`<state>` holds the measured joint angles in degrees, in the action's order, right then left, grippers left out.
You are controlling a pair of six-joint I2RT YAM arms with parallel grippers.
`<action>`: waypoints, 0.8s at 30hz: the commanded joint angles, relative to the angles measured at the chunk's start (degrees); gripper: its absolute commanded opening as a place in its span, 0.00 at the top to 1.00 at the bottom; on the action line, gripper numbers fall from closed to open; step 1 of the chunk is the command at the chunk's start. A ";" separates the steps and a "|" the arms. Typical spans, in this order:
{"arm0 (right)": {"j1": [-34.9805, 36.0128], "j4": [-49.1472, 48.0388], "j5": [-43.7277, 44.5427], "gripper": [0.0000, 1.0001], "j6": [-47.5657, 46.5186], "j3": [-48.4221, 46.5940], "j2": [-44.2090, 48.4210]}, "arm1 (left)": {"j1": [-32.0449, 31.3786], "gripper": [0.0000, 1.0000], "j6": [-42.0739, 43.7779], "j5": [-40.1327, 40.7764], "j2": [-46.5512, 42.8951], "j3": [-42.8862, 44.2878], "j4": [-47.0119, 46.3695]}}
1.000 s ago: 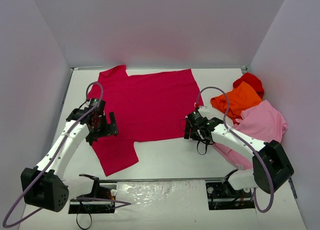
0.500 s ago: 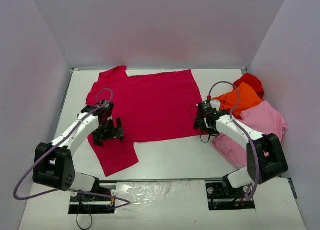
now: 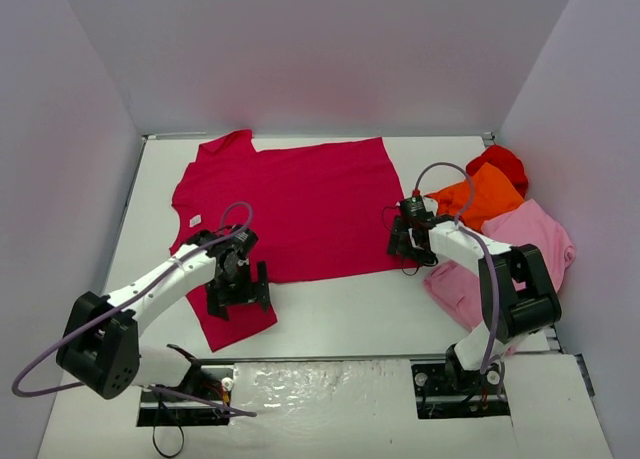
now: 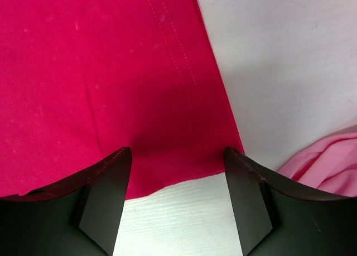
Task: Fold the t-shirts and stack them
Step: Grap the side of the flattened tshirt closest away from the robot with both arms
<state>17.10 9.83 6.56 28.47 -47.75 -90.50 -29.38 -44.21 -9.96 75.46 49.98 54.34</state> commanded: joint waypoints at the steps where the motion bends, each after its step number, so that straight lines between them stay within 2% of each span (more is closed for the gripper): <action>1: -0.61 -1.59 0.61 0.36 -1.51 0.50 1.43 | -1.14 0.10 -3.64 4.36 -4.36 0.23 8.13; 11: -2.51 -0.93 5.02 0.37 -1.11 2.11 2.02 | -4.16 0.10 -8.14 7.91 -11.42 -2.23 12.43; 20: -2.74 0.52 8.90 0.37 -1.14 2.36 4.89 | -5.50 0.10 -7.45 7.57 -9.11 -1.80 10.89; 24: -3.21 0.28 7.19 0.37 -1.31 2.74 1.70 | -6.38 0.10 -7.38 7.85 -7.98 -1.03 10.62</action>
<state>14.64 9.25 12.33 27.31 -45.08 -88.25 -34.76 -50.70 -2.94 66.71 46.37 64.18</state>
